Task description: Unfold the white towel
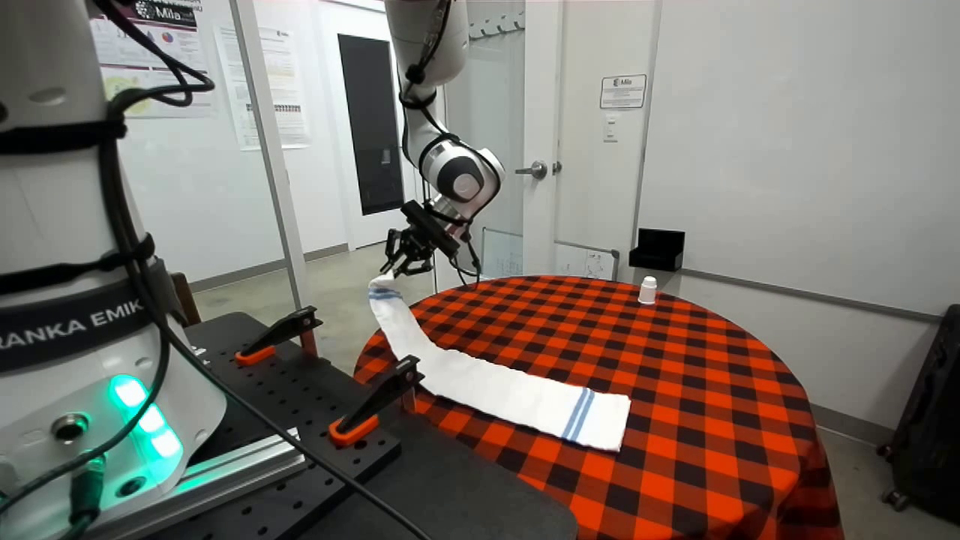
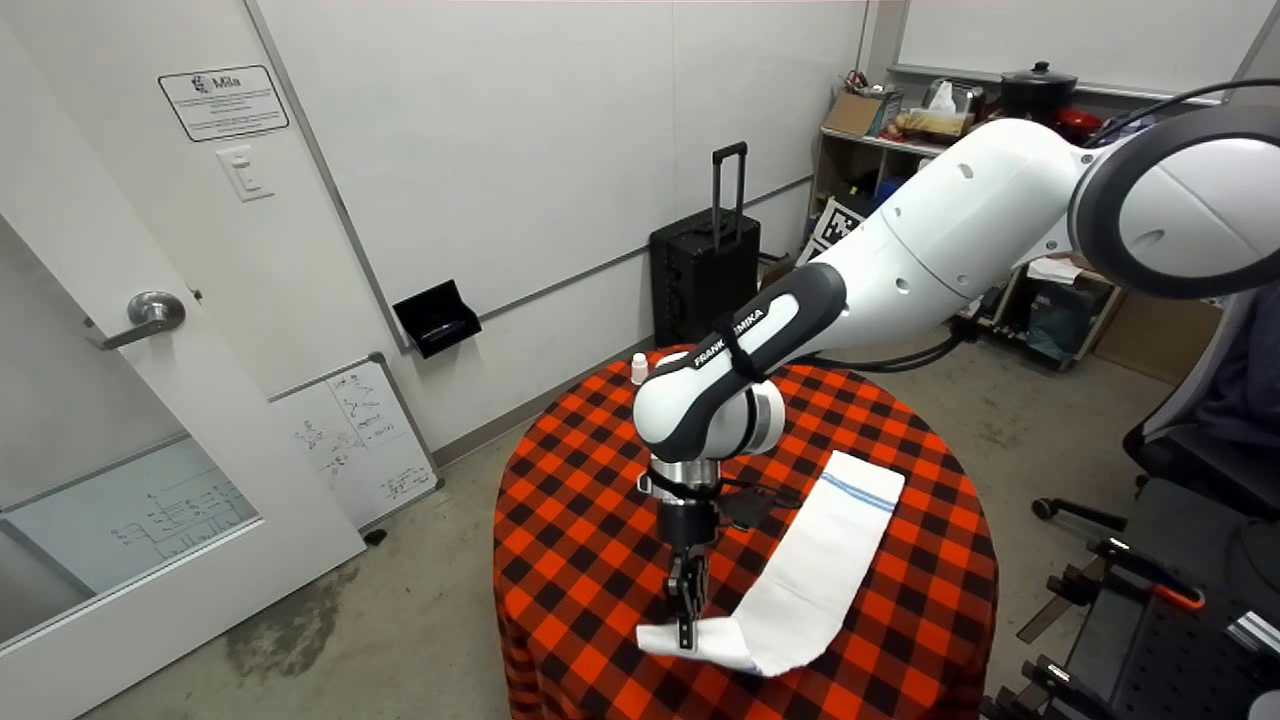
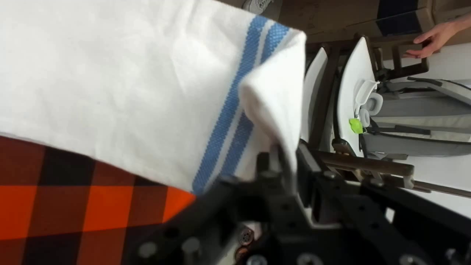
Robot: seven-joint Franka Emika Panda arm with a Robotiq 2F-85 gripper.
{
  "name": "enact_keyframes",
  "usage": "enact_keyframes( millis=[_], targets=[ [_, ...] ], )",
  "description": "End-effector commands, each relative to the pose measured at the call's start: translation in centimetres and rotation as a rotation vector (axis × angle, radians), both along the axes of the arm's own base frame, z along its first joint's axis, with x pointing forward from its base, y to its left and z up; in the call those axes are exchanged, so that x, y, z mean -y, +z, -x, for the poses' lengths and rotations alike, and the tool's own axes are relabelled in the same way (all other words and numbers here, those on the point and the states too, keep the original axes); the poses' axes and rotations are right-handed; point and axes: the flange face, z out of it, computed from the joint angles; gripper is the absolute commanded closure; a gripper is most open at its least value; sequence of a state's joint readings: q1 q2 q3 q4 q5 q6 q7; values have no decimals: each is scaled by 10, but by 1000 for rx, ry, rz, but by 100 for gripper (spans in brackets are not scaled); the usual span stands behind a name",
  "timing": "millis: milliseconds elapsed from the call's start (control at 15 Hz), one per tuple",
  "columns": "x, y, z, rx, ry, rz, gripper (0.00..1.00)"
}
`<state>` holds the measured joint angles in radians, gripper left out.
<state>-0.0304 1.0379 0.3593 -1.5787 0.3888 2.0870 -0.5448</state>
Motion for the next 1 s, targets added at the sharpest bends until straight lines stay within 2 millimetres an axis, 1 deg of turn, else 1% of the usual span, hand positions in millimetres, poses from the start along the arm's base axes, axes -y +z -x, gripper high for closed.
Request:
enact_keyframes(
  millis=[0,67,333,400,467,600,733,933],
  targets=[
    [-10,-3,-6,0,44,-26,52],
    [-10,-3,-7,1,46,-25,43],
    [-9,-1,-11,6,43,-28,15],
    [-9,-1,-12,7,42,-27,6],
    [-8,0,-13,8,40,-25,1],
    [-3,0,-16,17,24,-9,0],
    [10,-1,-20,28,-15,21,0],
    [44,0,-28,40,-102,44,0]
  ],
)
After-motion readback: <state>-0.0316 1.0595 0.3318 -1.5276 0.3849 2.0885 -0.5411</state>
